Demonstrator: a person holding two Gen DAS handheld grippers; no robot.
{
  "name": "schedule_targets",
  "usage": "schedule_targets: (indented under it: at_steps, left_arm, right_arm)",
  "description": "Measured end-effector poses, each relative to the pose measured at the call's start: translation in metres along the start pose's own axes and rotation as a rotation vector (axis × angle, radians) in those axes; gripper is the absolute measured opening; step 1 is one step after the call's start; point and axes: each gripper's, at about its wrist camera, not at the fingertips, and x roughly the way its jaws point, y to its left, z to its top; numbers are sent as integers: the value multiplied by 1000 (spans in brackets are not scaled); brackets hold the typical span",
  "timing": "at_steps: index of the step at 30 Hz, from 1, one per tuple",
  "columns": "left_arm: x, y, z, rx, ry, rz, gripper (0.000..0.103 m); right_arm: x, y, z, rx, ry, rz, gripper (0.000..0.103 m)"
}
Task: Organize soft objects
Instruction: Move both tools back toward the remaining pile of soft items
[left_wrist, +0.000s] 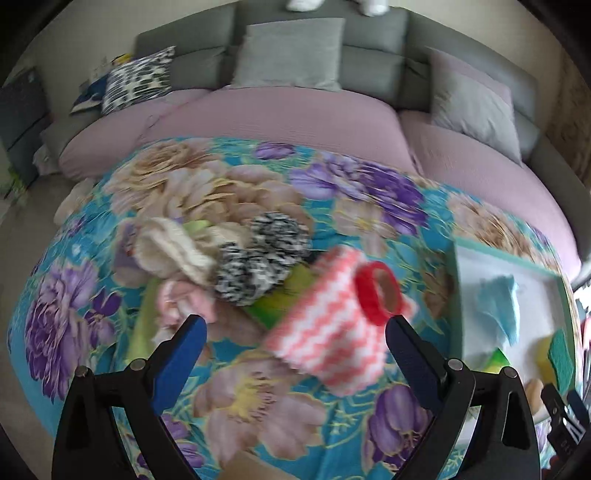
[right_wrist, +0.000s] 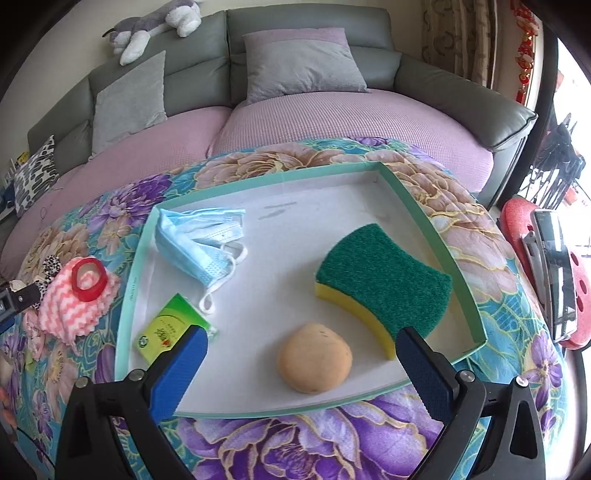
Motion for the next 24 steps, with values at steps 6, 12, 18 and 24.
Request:
schedule_targets:
  at_steps: [6,12,18,24]
  left_arm:
    - [-6,49,3,-151,-21,60,98]
    - [-10,80,5,-188,-48,87,98]
    - [-19,104,6,-174,-84,117,98]
    - [-24,133,7,-213,-117,115,98]
  right_arm:
    - [-4,28,0,-41,-8,24,103]
    - [-6,66,-1,-65,-17,83,103]
    - [-8,116,-4,-118,-15,164,103]
    - [-5,158,-11,-164,-2,212,103]
